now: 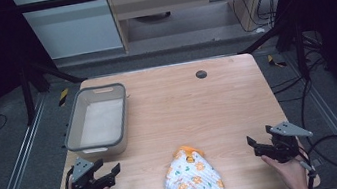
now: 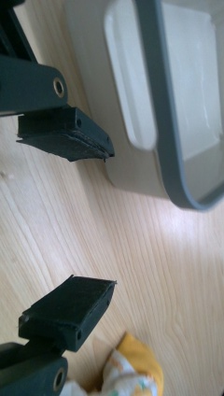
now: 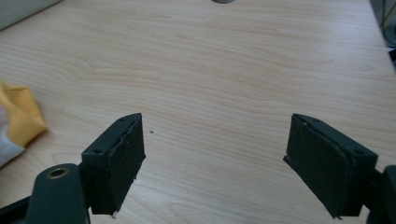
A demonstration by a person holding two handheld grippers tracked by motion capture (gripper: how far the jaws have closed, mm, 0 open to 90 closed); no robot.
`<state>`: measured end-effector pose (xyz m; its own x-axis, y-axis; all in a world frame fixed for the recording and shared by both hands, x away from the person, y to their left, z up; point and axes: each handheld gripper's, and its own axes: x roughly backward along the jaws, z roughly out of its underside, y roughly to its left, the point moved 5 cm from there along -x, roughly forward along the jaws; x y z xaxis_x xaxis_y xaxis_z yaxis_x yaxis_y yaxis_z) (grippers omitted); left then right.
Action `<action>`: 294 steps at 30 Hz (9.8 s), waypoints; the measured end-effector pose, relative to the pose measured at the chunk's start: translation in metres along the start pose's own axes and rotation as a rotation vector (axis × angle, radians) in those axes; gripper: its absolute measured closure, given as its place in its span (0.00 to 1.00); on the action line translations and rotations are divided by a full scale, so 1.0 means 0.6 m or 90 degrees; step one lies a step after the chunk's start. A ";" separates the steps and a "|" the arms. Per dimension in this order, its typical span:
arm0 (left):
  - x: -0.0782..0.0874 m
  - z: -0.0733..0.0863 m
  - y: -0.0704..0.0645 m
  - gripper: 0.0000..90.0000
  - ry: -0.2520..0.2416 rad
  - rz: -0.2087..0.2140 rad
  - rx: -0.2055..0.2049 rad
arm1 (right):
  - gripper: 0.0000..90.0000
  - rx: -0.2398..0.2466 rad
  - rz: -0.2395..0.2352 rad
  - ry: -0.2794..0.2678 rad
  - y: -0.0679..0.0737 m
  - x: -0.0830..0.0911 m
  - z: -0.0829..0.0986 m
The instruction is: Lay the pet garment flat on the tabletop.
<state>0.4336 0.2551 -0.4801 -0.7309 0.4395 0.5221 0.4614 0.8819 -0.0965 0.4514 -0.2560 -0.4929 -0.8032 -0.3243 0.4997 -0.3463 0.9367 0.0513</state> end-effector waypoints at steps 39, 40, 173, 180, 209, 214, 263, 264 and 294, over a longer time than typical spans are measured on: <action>-0.053 -0.110 -0.122 0.34 -0.017 0.095 -0.089 | 0.31 0.062 -0.148 -0.010 0.113 -0.013 -0.093; -0.056 -0.108 -0.125 0.34 -0.011 0.101 -0.090 | 0.31 0.067 -0.158 0.000 0.120 -0.014 -0.088; -0.104 -0.190 -0.133 0.47 -0.037 0.059 -0.055 | 0.63 0.105 -0.084 -0.066 0.137 -0.052 -0.178; -0.090 -0.143 -0.128 0.42 -0.018 0.049 -0.087 | 0.54 0.116 -0.105 -0.036 0.125 -0.034 -0.134; -0.182 -0.022 -0.170 0.47 0.136 0.073 -0.160 | 0.54 0.157 -0.135 0.132 0.134 -0.132 -0.003; -0.195 -0.016 -0.179 0.56 0.152 0.086 -0.159 | 0.61 0.149 -0.137 0.141 0.143 -0.141 -0.003; -0.193 -0.083 -0.153 0.98 0.113 0.094 -0.116 | 0.88 0.083 -0.127 0.131 0.154 -0.161 -0.065; -0.197 -0.081 -0.153 0.98 0.113 0.095 -0.115 | 0.88 0.086 -0.124 0.132 0.154 -0.164 -0.062; -0.083 0.036 -0.159 0.40 0.156 0.088 -0.202 | 0.53 0.165 -0.198 0.095 0.132 -0.012 0.027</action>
<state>0.4153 0.1529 -0.5153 -0.5283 0.4627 0.7119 0.7064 0.7047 0.0662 0.4222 -0.1817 -0.5064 -0.5697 -0.5453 0.6149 -0.6858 0.7277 0.0100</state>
